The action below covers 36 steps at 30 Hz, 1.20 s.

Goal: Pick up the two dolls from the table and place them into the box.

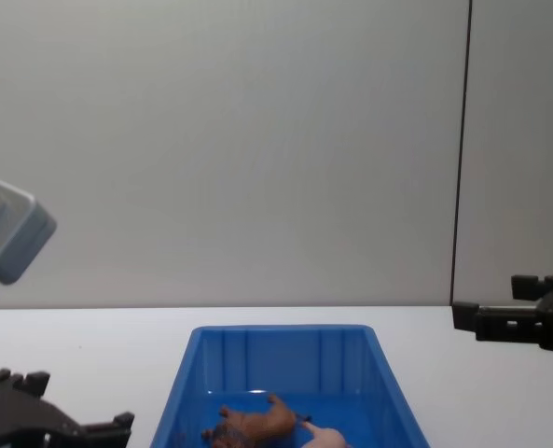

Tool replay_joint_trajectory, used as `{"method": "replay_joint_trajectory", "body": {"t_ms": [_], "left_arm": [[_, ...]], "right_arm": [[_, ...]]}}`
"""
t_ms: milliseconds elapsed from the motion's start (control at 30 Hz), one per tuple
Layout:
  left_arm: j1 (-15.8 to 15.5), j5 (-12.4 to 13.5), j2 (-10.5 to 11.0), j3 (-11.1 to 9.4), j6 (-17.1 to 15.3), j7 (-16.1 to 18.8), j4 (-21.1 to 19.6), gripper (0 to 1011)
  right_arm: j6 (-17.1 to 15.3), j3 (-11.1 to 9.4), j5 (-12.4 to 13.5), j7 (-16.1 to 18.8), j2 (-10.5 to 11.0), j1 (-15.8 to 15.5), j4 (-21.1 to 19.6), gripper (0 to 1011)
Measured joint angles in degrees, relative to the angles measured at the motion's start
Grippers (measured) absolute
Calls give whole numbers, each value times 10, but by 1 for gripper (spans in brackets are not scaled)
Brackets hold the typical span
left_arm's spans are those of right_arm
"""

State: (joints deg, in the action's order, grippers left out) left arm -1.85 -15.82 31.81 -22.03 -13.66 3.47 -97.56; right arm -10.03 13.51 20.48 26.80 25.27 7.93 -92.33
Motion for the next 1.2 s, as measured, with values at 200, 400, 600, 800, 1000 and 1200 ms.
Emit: {"method": "replay_joint_trajectory", "body": {"t_ms": [200, 400, 600, 800, 1000, 1200], "left_arm": [[4, -13, -2, 2, 1, -5, 14, 1002], [5, -22, -7, 3, 6, -8, 27, 1002], [1, -28, -14, 4, 13, -14, 46, 1002], [-4, -33, -21, 6, 19, -21, 64, 981], [-9, -39, -28, 7, 22, -27, 79, 824], [-12, -43, -32, 9, 24, -30, 87, 653]], "right_arm": [[0, 0, 0, 0, 0, 0, 0, 1001], [0, 0, 0, 0, 0, 0, 0, 1001], [0, 0, 0, 0, 0, 0, 0, 1001], [0, 0, 0, 0, 0, 0, 0, 1001], [0, 0, 0, 0, 0, 0, 0, 1001], [0, 0, 0, 0, 0, 0, 0, 1001]]}}
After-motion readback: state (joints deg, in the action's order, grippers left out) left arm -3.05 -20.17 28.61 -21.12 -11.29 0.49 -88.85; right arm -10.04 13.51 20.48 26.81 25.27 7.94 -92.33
